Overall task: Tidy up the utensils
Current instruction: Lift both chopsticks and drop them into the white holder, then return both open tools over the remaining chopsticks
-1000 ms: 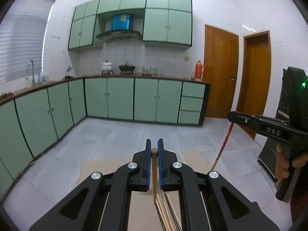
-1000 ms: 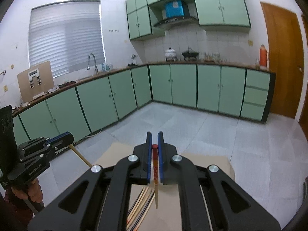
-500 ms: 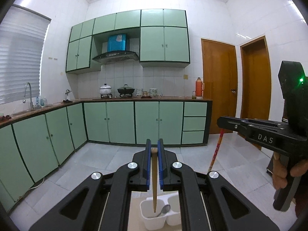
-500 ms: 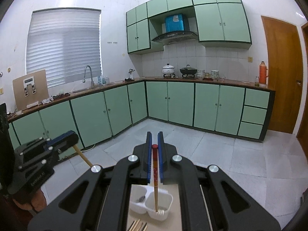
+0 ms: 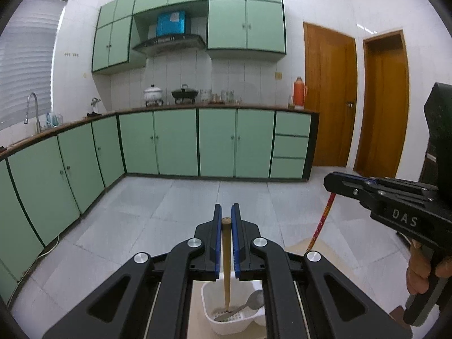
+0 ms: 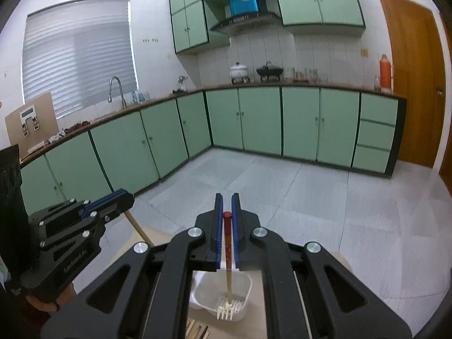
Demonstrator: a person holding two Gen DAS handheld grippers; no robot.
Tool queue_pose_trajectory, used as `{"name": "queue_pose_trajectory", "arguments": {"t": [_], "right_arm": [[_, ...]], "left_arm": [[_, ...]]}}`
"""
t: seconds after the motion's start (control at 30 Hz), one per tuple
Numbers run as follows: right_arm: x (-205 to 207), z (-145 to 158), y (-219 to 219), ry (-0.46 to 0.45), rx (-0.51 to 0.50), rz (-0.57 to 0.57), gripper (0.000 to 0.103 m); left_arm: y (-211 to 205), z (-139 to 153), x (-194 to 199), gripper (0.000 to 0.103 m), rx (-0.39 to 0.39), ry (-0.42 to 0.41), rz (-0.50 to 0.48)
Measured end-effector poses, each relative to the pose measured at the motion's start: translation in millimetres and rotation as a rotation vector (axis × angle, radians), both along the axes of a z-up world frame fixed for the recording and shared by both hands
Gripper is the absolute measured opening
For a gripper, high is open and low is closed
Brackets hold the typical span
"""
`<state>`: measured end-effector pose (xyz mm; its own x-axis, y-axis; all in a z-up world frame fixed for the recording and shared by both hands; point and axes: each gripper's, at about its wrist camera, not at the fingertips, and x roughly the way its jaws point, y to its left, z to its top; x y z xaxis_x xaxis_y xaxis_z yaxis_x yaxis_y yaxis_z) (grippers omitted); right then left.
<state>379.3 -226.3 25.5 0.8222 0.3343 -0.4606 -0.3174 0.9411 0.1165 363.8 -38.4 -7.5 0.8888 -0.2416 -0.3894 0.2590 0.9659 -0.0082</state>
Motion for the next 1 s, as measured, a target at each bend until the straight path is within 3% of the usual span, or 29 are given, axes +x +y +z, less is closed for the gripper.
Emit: {"name": "queue_pose_trajectory", "arguments": {"t": [0.17, 0.37, 0.43, 0.6, 0.73, 0.8, 0.9, 1.0], "right_arm": [[2.3, -27.0, -0.1, 0.060, 0.016, -0.007, 0.005], [-4.6, -30.6, -4.8, 0.065, 0.027, -0.029, 0.013], [-7.9, -28.8, -9.4, 0.058, 0.030, -0.043, 0.022], [-24.4, -21.7, -29.2, 0.023, 0.052, -0.102, 0.053], [-53.3, -20.4, -40.4, -0.020, 0.049, -0.147, 0.072], [-67.5, -23.1, -44.6, -0.032, 0.047, -0.162, 0.080], [-96.6, -32.8, -45.9, -0.049, 0.032, -0.181, 0.090], [-127.0, -50.0, -43.5, -0.044, 0.010, -0.195, 0.092]], "left_arm": [[-0.8, -20.1, 8.4, 0.007, 0.014, 0.049, 0.007], [3.0, -28.5, 7.0, 0.011, 0.021, 0.074, 0.017], [6.6, -25.6, 2.7, 0.015, 0.013, 0.072, 0.021], [18.3, -13.5, -20.7, 0.045, -0.008, 0.028, 0.048], [28.6, -7.4, -45.0, 0.059, -0.016, -0.003, 0.073], [32.5, -5.7, -58.8, 0.070, -0.021, -0.022, 0.091], [38.1, -7.9, -82.6, 0.077, -0.030, -0.034, 0.107], [42.8, -17.4, -109.7, 0.079, -0.045, -0.026, 0.123]]}}
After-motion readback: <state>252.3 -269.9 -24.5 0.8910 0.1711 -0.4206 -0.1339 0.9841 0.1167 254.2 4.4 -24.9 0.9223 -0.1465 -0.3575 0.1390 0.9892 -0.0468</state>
